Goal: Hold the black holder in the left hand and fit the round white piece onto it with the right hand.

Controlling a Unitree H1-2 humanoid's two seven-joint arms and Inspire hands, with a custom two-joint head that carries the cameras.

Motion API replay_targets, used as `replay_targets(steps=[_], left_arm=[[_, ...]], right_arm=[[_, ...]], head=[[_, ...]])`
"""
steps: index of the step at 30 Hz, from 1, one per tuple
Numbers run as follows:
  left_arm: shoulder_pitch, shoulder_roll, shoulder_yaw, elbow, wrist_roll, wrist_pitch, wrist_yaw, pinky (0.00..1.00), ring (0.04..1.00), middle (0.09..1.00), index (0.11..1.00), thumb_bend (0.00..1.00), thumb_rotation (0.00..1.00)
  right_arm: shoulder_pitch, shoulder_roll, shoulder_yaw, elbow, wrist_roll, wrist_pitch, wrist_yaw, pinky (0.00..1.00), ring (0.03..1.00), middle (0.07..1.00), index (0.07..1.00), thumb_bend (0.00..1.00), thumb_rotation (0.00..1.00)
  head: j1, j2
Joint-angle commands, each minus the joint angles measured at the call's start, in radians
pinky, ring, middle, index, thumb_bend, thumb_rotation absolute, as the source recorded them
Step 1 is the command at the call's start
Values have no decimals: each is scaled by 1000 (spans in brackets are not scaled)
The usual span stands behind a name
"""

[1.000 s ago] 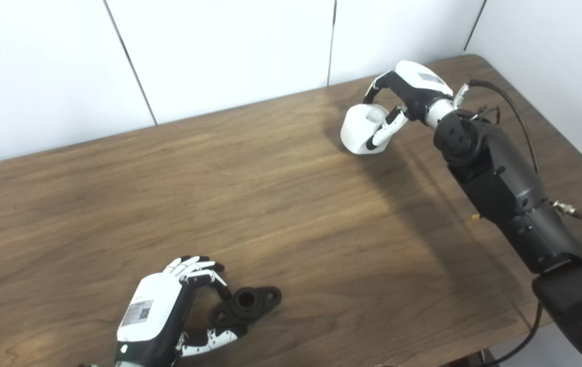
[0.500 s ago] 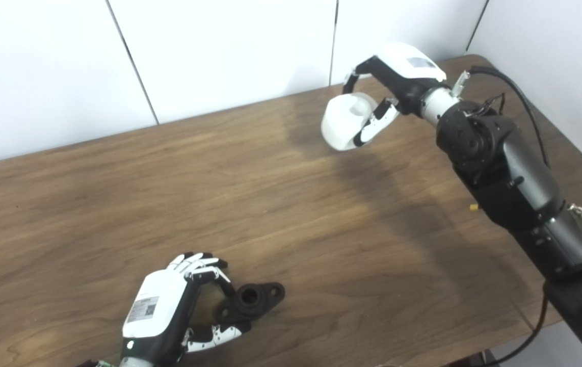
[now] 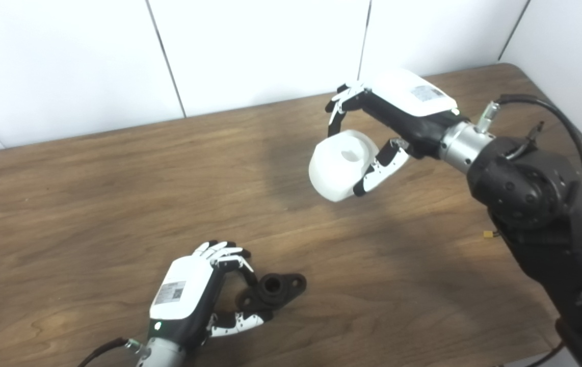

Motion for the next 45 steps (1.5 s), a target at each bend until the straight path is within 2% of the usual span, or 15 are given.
replay_targets(steps=[1, 6, 16, 22, 30, 45], left_arm=[[-3, -6, -21, 16, 22, 7, -19, 928, 859, 777, 487, 517, 51], [-8, -14, -25, 9, 39, 18, -27, 916, 860, 777, 487, 518, 52], [-16, -22, -30, -9, 45, 43, -52, 918, 861, 782, 487, 517, 52], [-26, -30, -33, -15, 45, 53, -65, 910, 858, 779, 487, 517, 51], [-32, -43, -40, -22, 59, 67, -77, 914, 854, 780, 486, 517, 51], [-42, -54, -59, -30, 80, 84, -95, 911, 855, 780, 487, 516, 53]], right_arm=[[-18, 18, -26, -65, -8, 9, 37, 840, 907, 797, 483, 525, 143], [-16, 51, -39, -133, -15, 9, 126, 889, 913, 797, 483, 525, 144], [16, 63, 6, -199, -29, 0, 210, 887, 905, 802, 482, 523, 149], [21, 80, 13, -214, -24, 0, 227, 891, 913, 807, 482, 523, 150], [34, 94, 32, -218, -14, -28, 248, 906, 920, 818, 483, 522, 151], [60, 136, 63, -212, -21, -70, 236, 911, 924, 816, 483, 521, 150]], head=[[3, 7], [8, 23], [17, 59], [33, 88], [56, 103], [94, 127]])
